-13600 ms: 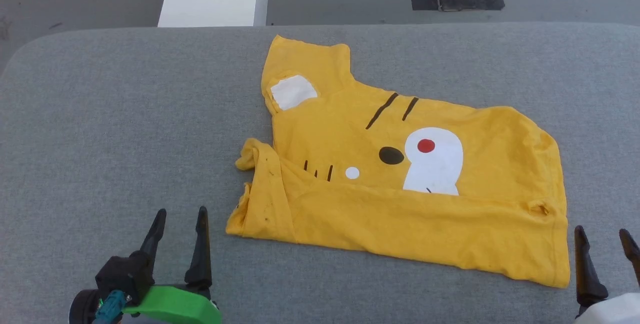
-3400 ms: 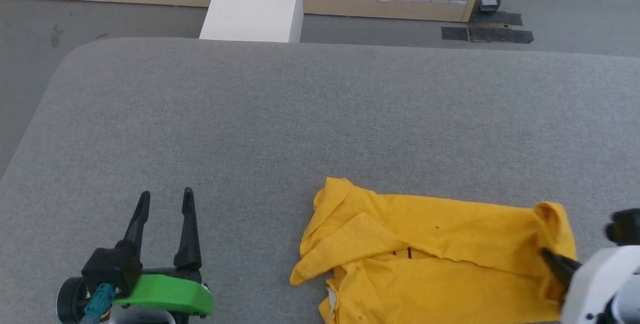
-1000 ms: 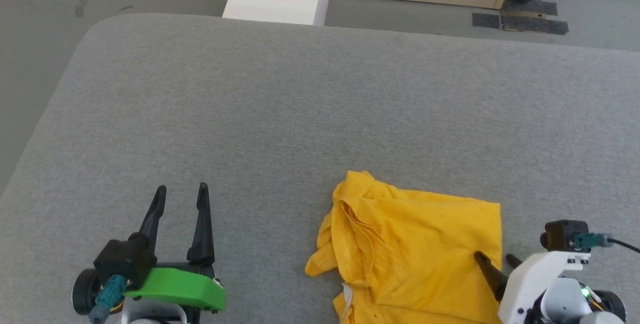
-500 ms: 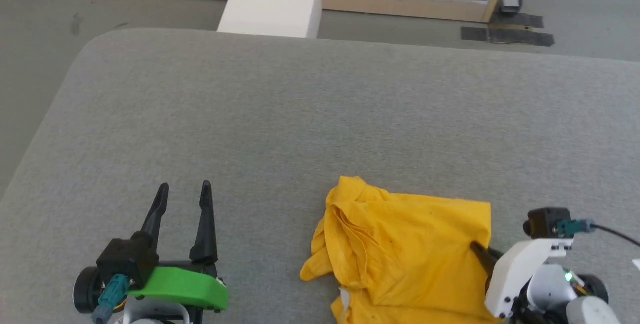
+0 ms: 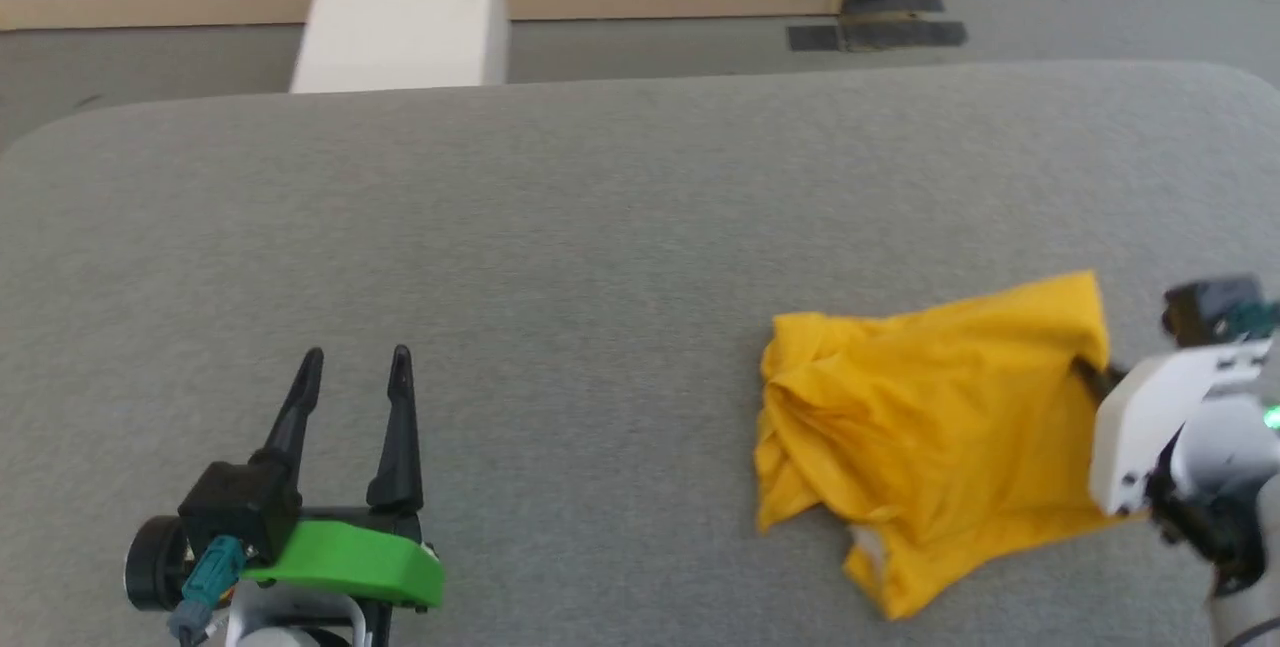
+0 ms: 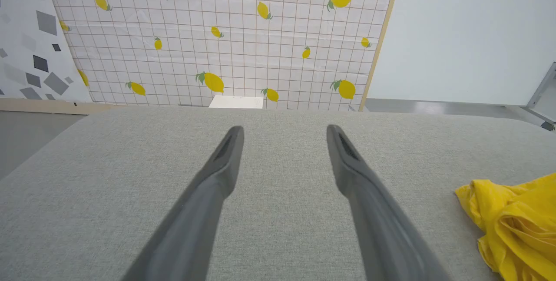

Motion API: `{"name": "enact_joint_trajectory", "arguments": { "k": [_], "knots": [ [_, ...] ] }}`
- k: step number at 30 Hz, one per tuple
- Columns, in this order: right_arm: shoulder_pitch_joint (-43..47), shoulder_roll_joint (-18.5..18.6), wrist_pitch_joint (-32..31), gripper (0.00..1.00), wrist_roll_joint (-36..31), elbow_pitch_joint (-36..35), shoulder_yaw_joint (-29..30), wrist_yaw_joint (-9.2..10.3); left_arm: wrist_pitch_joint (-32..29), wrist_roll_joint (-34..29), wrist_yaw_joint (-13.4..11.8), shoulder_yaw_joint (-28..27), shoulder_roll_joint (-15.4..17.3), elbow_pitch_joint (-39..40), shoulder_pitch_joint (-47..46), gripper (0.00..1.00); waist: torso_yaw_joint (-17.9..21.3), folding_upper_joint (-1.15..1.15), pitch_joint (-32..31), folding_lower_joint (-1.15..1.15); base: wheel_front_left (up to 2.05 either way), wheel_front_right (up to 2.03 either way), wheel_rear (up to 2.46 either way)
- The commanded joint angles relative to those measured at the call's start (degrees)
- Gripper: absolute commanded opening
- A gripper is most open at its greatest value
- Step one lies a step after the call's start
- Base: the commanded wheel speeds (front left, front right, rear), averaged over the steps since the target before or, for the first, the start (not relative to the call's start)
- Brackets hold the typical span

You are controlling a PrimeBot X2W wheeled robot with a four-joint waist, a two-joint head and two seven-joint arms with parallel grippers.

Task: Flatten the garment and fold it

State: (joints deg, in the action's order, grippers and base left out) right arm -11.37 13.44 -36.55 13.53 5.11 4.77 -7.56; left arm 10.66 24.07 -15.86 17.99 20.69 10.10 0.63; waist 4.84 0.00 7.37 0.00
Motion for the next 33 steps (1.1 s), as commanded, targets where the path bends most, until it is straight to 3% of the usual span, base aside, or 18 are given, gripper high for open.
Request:
{"name": "enact_joint_trajectory", "arguments": {
  "k": [1, 10, 18, 25, 33],
  "knots": [
    [-2.18, 0.87, -0.2, 0.0, -0.49, -0.27, 0.07, 0.08, -0.29, -0.35, -0.17, -0.17, 0.69, 0.54, -1.52, 1.0, 4.03, 0.0, 2.66, 0.0, 0.0, 0.0, 0.0],
    [-12.9, 6.04, 1.27, 0.0, -0.75, 3.08, 1.15, 0.08, -2.5, -2.36, 0.05, 0.1, 2.35, 2.96, -7.13, 1.0, 9.52, 0.0, 10.91, 0.0, 0.0, 0.0, 0.0],
    [-19.02, 10.51, 3.46, 0.0, -4.16, 5.54, 5.95, 0.08, -4.41, -4.57, 0.98, 0.15, 4.25, 4.36, -14.06, 1.0, 9.9, 0.0, 18.78, 0.0, 0.0, 0.0, 0.0],
    [-21.76, 14.24, 6.52, 0.0, -7.33, 9.28, 12.19, 0.08, -6.47, -7.59, 0.75, 0.16, 6.64, 7.42, -17.57, 1.0, 9.49, 0.0, 25.14, 0.0, 0.0, 0.0, 0.0],
    [-24.47, 17.49, 10.18, 0.0, -10.73, 13.19, 15.43, 0.08, -8.9, -10.01, 0.42, -0.2, 8.93, 10.69, -20.13, 1.0, 8.87, 0.0, 30.02, 0.0, 0.0, 0.0, 0.0]
  ]
}}
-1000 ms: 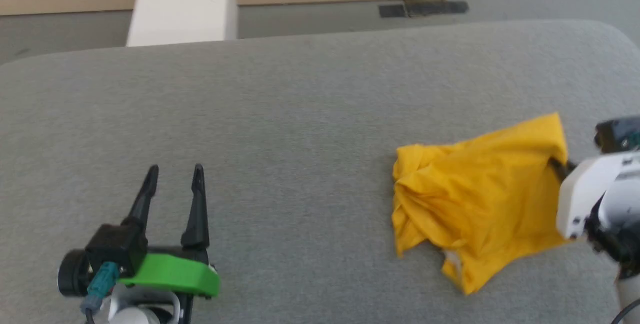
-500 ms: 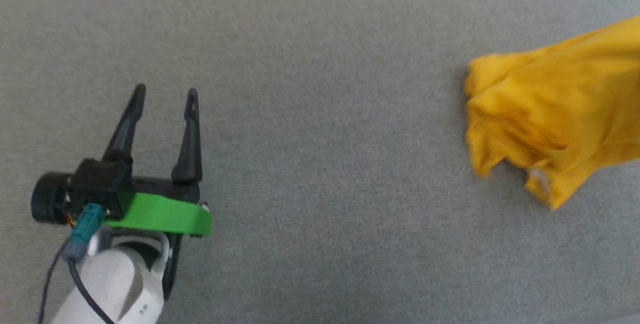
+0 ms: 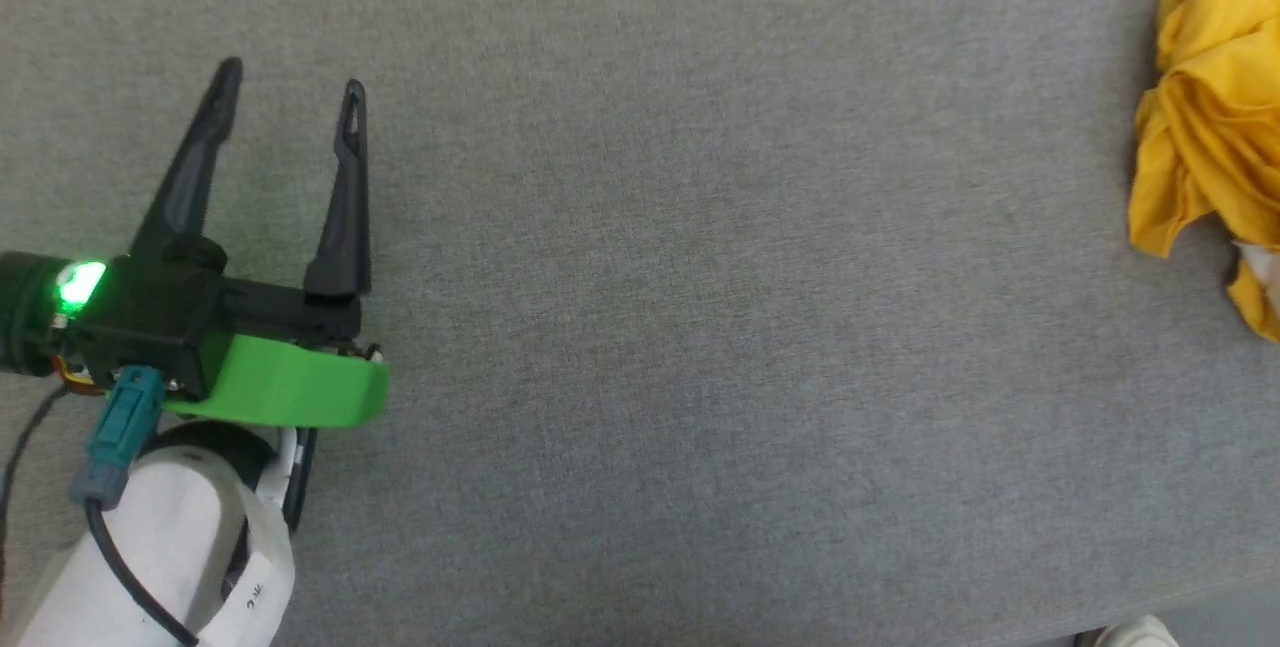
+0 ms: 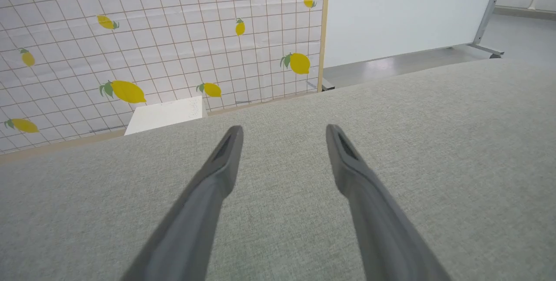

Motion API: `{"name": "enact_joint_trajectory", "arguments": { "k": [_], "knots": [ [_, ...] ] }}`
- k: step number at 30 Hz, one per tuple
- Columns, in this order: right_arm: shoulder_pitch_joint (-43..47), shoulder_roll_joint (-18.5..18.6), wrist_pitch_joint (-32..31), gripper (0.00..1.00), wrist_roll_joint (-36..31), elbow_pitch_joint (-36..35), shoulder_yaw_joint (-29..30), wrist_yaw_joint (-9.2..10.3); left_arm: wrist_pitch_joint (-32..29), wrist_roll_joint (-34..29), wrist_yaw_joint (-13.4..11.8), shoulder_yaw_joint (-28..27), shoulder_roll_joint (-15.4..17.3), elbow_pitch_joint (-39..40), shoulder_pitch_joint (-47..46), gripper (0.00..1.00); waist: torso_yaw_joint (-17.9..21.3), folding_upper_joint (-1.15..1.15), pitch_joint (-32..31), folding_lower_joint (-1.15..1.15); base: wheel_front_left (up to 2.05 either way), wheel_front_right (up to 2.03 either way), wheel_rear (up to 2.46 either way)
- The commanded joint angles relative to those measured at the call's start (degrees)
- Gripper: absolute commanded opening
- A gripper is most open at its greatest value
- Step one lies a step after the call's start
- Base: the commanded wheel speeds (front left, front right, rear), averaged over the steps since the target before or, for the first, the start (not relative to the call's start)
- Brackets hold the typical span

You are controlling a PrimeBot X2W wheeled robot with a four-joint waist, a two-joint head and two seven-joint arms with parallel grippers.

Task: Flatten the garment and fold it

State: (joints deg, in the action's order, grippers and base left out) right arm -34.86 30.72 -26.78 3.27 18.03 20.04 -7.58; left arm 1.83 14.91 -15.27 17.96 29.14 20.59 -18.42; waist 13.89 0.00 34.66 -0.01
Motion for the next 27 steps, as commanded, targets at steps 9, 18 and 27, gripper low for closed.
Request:
{"name": "enact_joint_trajectory", "arguments": {
  "k": [9, 18, 27],
  "knots": [
    [-2.96, 0.25, 4.02, 0.91, -4.44, 6.21, 1.24, 0.09, 1.15, -2.22, -1.08, -0.79, 1.21, 2.63, -1.48, 1.0, -0.42, 0.0, 3.48, 0.01, 0.0, 0.0, 0.0],
    [-3.66, 1.43, 6.72, 1.0, -5.92, 10.64, 0.84, 0.09, 4.69, 0.1, -2.5, -2.13, -0.8, 1.9, 0.06, 1.0, -1.64, 0.0, 0.11, 0.01, 0.0, 0.0, 0.0],
    [0.16, -0.31, 7.55, 1.0, -2.76, 9.03, -2.7, 0.09, 9.3, 3.62, -4.83, -3.99, -4.39, -3.18, 4.45, 1.0, -3.28, 0.0, -9.04, 0.01, 0.0, 0.0, 0.0]
  ]
}}
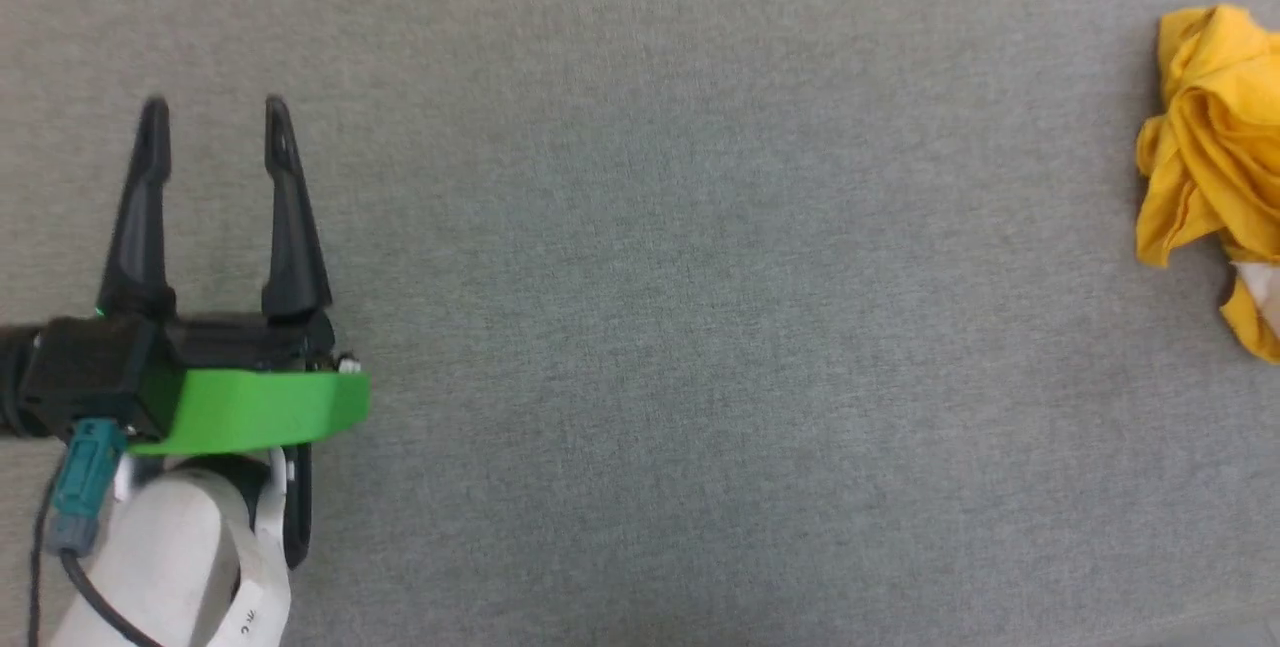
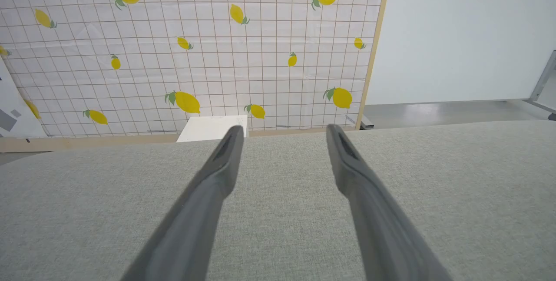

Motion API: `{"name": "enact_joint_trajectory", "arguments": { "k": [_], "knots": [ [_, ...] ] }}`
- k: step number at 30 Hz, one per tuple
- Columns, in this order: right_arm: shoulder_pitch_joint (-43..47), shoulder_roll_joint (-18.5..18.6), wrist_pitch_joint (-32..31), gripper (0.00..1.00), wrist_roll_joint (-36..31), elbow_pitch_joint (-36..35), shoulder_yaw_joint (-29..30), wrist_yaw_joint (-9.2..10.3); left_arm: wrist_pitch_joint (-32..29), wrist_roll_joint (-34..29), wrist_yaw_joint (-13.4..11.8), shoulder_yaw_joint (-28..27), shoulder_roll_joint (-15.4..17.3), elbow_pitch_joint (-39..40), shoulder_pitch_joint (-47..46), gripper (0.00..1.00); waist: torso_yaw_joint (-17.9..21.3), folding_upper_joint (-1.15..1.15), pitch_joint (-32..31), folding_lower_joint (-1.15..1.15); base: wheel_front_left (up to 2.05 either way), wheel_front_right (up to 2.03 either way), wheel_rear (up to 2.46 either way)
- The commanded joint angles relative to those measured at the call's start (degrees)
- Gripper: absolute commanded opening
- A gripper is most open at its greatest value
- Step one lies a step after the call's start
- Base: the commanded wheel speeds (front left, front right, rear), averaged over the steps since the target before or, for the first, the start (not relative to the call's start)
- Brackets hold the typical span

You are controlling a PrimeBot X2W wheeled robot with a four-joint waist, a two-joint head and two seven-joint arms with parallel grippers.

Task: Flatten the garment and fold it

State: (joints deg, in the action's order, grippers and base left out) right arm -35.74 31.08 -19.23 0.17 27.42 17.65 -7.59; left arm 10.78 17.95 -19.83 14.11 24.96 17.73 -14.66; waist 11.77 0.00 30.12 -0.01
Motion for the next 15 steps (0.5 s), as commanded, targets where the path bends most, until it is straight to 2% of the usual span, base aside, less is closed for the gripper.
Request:
{"name": "enact_joint_trajectory", "arguments": {
  "k": [1, 9, 15],
  "knots": [
    [1.74, -1.32, -0.07, 1.0, 0.79, -1.0, -0.64, 0.1, 0.62, 0.92, -0.25, -0.12, -0.42, -0.9, 1.32, 1.0, -1.36, 0.0, -5.67, 0.01, 0.0, 0.0, 0.0],
    [11.52, -8.94, 0.46, 1.0, 4.81, -10.23, -3.67, 0.1, 2.14, 3.99, 0.13, 0.7, -2.75, -5.64, 7.56, 1.0, -4.52, 0.0, -17.14, 0.01, 0.0, 0.0, 0.0],
    [20.94, -16.55, 0.77, 1.0, 6.41, -21.43, -5.6, 0.1, 2.22, 6.12, 0.46, 0.82, -3.15, -7.48, 12.1, 1.0, -7.04, 0.0, -23.23, 0.01, 0.0, 0.0, 0.0]
  ]
}}
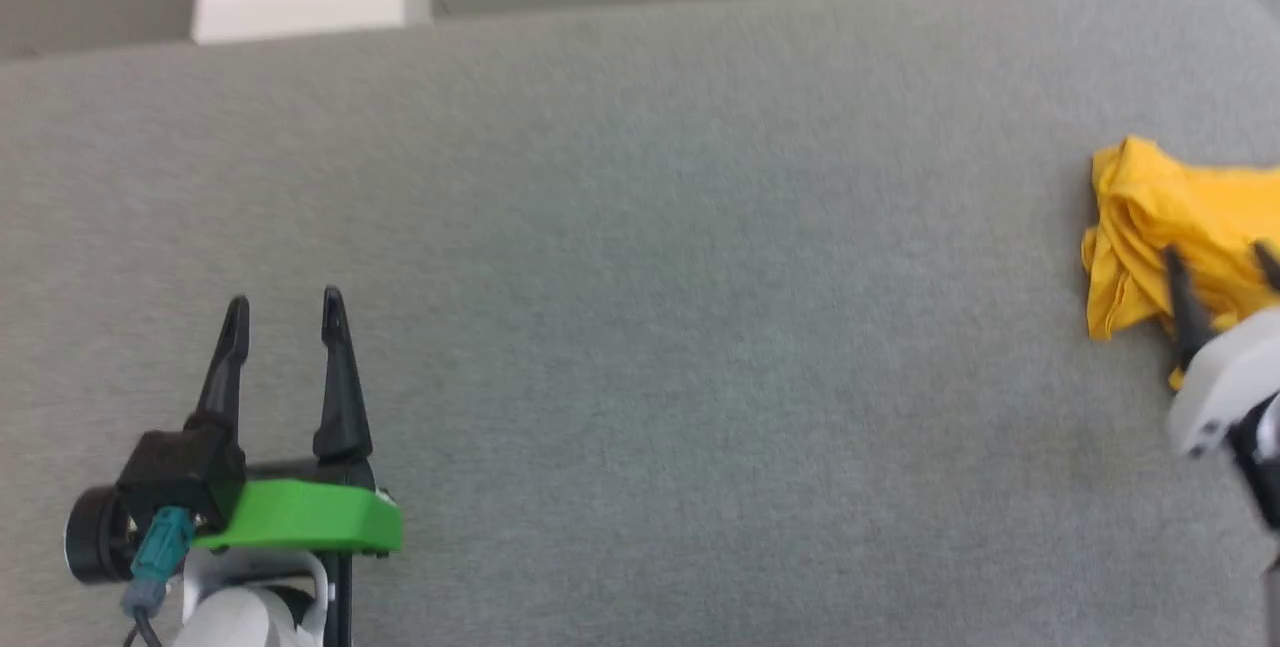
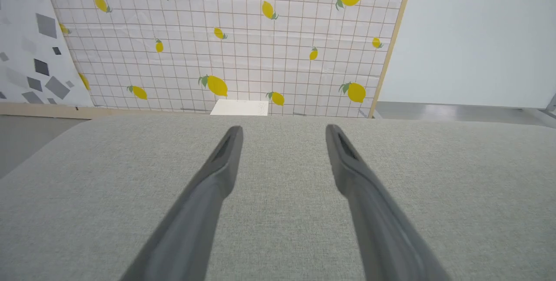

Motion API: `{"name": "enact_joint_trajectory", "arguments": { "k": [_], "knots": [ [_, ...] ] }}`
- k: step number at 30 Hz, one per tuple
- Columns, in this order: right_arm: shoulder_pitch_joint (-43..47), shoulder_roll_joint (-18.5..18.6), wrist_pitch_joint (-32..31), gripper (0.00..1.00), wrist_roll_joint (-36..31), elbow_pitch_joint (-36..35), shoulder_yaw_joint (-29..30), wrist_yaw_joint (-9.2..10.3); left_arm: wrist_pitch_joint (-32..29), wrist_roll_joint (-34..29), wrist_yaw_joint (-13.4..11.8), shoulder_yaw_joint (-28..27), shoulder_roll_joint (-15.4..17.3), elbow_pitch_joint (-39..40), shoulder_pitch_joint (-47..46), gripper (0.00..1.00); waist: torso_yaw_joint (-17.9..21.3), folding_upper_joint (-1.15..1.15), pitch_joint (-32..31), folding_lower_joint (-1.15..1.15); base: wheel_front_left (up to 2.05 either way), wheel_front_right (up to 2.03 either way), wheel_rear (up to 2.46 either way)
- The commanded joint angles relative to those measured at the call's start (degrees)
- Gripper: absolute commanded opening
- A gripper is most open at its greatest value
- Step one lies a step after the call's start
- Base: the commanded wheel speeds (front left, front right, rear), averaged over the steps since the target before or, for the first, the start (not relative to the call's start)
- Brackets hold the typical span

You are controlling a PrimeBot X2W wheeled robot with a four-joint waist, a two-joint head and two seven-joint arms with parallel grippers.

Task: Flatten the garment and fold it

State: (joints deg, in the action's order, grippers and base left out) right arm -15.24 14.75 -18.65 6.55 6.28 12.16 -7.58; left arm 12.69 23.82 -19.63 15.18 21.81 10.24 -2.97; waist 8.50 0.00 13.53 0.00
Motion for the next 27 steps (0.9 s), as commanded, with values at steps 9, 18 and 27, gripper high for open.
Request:
{"name": "enact_joint_trajectory", "arguments": {
  "k": [9, 18, 27],
  "knots": [
    [10.99, -8.6, 4.88, 1.0, -3.67, -13.09, -0.33, 0.09, 0.7, 0.61, 1.73, 1.98, -0.63, -1.91, 2.43, 1.0, -7.15, 0.0, -10.99, 0.0, 0.0, 0.0, 0.0],
    [19.35, -11.8, 15.47, 1.0, -10.8, -14.83, -1.69, 0.09, 2.11, 0.97, 4.84, 2.29, -1.83, -5.83, 6.26, 1.0, -8.07, 0.0, -13.04, 0.0, 0.0, 0.0, 0.0],
    [22.42, -11.86, 17.88, 1.0, -8.72, -10.13, -1.33, 0.09, 2.28, 0.33, 6.74, 2.27, -3.76, -8.77, 8.37, 1.0, -8.39, 0.0, -14.28, 0.0, 0.0, 0.0, 0.0]
  ]
}}
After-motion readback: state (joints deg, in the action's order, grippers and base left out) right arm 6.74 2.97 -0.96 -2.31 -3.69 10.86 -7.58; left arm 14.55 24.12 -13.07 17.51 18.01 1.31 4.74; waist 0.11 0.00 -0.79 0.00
